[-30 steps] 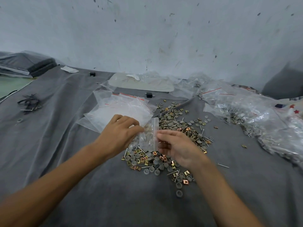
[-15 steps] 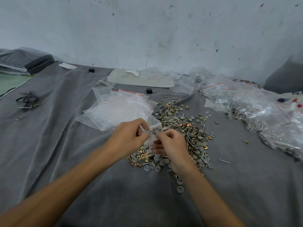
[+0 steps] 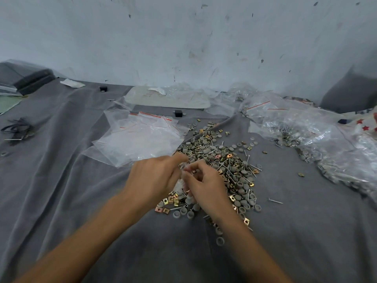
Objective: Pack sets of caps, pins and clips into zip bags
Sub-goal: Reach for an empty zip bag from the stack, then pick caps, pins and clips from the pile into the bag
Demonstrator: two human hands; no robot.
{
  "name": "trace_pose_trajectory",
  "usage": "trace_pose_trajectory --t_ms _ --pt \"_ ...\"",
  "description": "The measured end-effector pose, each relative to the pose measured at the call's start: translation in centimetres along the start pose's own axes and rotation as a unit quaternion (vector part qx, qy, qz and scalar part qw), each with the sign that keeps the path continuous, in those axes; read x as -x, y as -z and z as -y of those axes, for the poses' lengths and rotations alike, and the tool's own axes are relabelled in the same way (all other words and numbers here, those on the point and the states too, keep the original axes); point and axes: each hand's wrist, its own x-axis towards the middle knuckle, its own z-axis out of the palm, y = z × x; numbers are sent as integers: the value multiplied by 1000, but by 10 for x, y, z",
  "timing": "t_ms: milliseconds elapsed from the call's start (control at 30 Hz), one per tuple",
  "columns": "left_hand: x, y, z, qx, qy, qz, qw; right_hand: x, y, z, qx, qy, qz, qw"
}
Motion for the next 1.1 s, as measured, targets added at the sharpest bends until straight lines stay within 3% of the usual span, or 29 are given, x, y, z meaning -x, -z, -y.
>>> trace_pose_trajectory --t_ms 133,267,367,500,567,867,1100 --pt "-10 -12 15 21 47 -59 997 -15 12 -5 46 38 -29 998" --pt "-20 -30 33 83 146 -67 983 -48 48 -12 220 98 -121 963" --pt "-20 -40 39 116 185 -54 974 -63 66 -25 331 100 -82 935" --pt "-14 -46 35 131 182 -58 973 -57 69 -50 391 61 -5 918" --pt "-14 -52 33 133 184 -42 973 -56 65 -57 426 76 -6 901" --pt "-4 -59 30 192 200 0 961 -54 45 -59 381 144 -120 905" --pt "-1 -59 33 288 229 14 930 -51 39 -53 338 166 -148 915"
